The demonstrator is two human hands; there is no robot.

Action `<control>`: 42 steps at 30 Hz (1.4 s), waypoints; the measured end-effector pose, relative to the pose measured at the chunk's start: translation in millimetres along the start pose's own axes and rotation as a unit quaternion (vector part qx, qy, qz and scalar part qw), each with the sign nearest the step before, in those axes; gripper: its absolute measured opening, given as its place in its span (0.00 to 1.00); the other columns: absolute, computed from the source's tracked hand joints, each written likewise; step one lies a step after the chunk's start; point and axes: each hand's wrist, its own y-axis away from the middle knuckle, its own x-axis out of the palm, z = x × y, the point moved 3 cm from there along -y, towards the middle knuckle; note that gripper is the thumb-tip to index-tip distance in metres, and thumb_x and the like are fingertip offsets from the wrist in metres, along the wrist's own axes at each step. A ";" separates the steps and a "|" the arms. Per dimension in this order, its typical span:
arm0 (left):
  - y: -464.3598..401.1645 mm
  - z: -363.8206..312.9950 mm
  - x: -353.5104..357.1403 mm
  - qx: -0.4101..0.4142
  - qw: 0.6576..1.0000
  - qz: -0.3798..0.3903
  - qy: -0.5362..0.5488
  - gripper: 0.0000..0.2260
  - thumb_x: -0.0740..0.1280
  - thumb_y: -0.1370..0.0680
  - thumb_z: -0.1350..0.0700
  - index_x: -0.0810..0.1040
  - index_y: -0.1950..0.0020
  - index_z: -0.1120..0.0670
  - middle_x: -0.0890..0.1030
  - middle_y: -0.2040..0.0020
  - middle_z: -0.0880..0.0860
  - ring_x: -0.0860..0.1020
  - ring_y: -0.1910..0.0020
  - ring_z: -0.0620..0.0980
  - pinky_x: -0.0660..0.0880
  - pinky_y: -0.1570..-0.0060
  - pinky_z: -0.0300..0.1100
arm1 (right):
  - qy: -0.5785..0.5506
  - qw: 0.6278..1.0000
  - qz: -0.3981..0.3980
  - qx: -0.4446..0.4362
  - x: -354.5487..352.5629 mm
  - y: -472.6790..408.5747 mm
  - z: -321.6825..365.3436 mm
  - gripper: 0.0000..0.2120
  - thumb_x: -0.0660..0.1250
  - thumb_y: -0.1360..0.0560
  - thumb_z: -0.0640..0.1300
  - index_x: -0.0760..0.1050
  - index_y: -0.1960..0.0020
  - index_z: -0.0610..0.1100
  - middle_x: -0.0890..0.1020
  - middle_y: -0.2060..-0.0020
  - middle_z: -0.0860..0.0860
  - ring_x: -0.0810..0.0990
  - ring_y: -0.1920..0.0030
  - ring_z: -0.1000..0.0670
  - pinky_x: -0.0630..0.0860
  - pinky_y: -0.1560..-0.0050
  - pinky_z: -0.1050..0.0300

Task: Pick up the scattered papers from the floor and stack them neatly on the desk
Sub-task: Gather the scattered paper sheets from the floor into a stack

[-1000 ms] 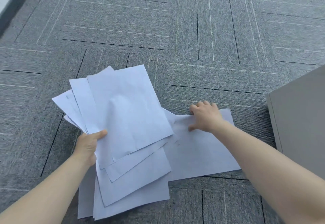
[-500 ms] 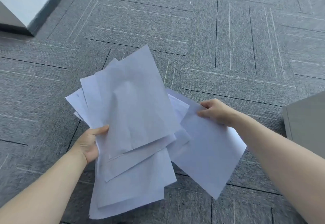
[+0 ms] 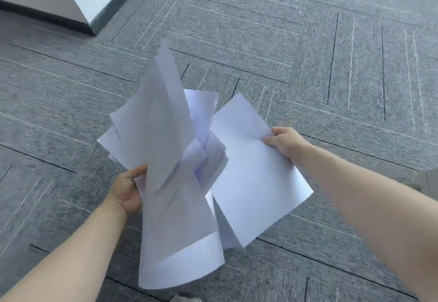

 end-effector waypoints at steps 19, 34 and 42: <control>-18.5 23.6 -61.6 0.033 0.966 -0.234 -0.103 0.18 0.69 0.28 0.64 0.79 0.38 0.61 0.82 0.42 0.61 0.81 0.45 0.61 0.75 0.41 0.58 | 0.165 0.979 -0.098 -0.070 37.6 -14.6 -42.5 0.06 0.61 0.27 0.40 0.73 0.61 0.42 0.73 0.72 0.52 0.69 0.70 0.48 0.65 0.69 0.56; -19.7 29.4 -40.9 0.129 0.919 -0.308 -0.208 0.17 0.70 0.29 0.68 0.79 0.41 0.60 0.82 0.46 0.57 0.81 0.48 0.57 0.76 0.45 0.51 | 0.133 0.984 -0.083 -0.083 19.1 -35.0 -31.7 0.10 0.66 0.28 0.40 0.79 0.65 0.52 0.77 0.76 0.57 0.72 0.69 0.52 0.69 0.66 0.58; -18.8 26.3 -27.3 0.165 0.838 -0.375 -0.361 0.08 0.72 0.30 0.62 0.80 0.53 0.57 0.82 0.53 0.54 0.80 0.52 0.54 0.77 0.49 0.48 | 0.104 0.992 -0.063 0.012 6.4 -40.4 -43.0 0.07 0.67 0.30 0.40 0.82 0.60 0.50 0.82 0.68 0.51 0.80 0.68 0.47 0.81 0.62 0.49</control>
